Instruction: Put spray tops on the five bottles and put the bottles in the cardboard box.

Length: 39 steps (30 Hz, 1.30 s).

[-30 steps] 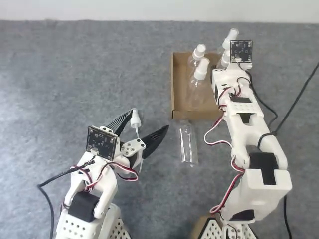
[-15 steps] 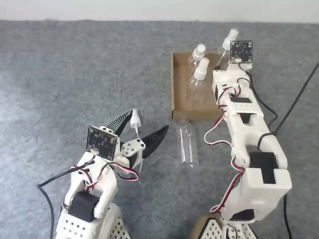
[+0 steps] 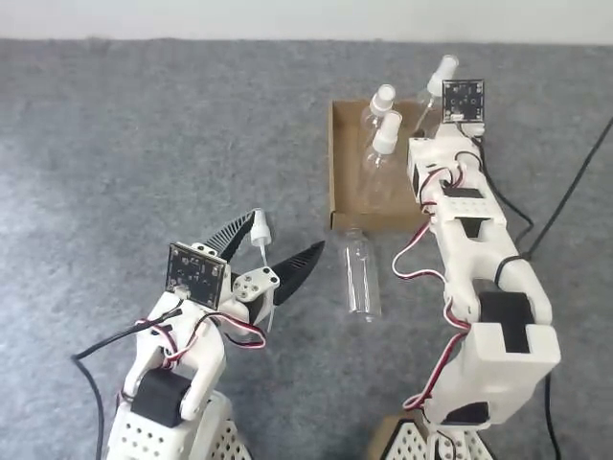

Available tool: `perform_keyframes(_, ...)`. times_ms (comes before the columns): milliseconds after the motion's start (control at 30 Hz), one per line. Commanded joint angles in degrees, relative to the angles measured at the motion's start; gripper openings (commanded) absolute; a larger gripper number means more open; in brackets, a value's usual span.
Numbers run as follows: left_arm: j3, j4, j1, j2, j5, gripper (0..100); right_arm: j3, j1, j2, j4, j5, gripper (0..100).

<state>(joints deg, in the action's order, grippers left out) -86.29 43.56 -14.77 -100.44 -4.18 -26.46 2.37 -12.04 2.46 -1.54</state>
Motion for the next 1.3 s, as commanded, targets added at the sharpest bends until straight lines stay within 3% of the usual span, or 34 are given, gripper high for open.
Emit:
perform_keyframes(0,0.6,-1.6,-0.1,-0.1,0.6,34,4.0,0.3,6.8,1.3,-0.1,29.7)
perform_keyframes(933,0.6,-1.6,-0.1,-0.1,0.6,34,22.5,1.0,8.5,18.2,-0.1,29.6)
perform_keyframes(1267,0.6,-1.6,-0.1,-0.1,0.6,34,26.3,1.0,8.5,19.0,-0.2,29.3)
